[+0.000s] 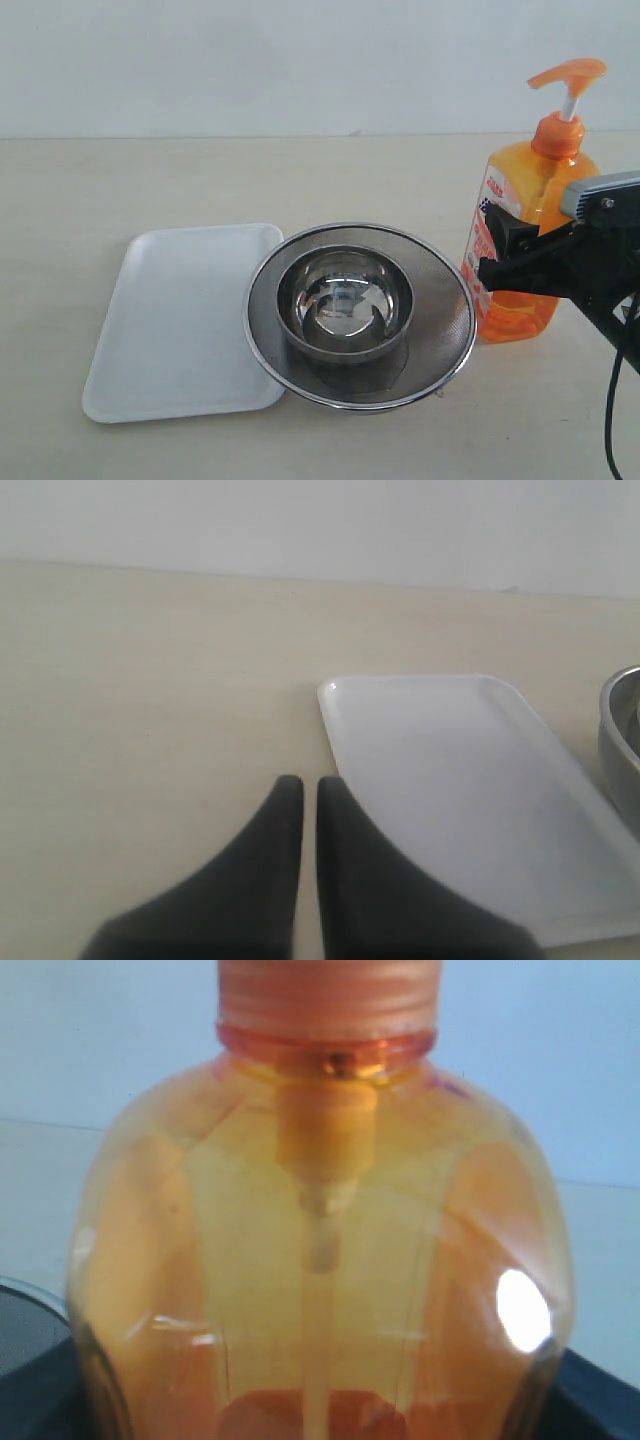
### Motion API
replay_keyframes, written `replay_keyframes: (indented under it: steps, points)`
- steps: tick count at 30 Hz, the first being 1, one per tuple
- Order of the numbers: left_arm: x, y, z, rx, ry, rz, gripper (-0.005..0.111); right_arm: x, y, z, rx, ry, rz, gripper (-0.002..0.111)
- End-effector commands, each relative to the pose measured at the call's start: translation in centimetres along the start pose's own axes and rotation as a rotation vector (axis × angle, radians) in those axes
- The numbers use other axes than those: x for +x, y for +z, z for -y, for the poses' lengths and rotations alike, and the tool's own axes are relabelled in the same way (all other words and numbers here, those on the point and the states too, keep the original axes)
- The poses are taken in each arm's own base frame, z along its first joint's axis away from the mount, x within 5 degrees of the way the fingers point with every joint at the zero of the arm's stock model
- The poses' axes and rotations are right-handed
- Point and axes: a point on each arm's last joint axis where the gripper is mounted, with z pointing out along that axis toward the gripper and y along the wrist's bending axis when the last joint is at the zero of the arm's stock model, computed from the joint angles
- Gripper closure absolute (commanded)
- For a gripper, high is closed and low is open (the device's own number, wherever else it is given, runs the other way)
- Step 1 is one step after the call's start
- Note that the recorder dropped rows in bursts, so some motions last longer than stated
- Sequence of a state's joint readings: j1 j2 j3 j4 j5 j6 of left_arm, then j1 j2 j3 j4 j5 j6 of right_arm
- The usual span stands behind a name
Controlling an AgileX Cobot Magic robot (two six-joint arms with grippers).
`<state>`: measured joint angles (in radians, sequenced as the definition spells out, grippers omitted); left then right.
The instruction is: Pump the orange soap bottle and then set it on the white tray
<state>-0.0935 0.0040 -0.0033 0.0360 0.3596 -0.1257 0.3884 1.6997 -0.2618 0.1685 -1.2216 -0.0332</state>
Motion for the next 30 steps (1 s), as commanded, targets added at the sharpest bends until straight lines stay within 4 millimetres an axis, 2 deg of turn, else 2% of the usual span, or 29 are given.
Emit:
replay_keyframes:
  steps: [1,30]
  points:
    - [0.08,0.01,-0.04,-0.004,-0.005,0.002,0.102,0.10,0.02,-0.04,0.001,0.011,-0.017,0.108]
    - [0.08,0.01,-0.04,-0.004,-0.003,0.002,0.102,0.04,0.03,-0.03,0.002,0.016,-0.010,0.108]
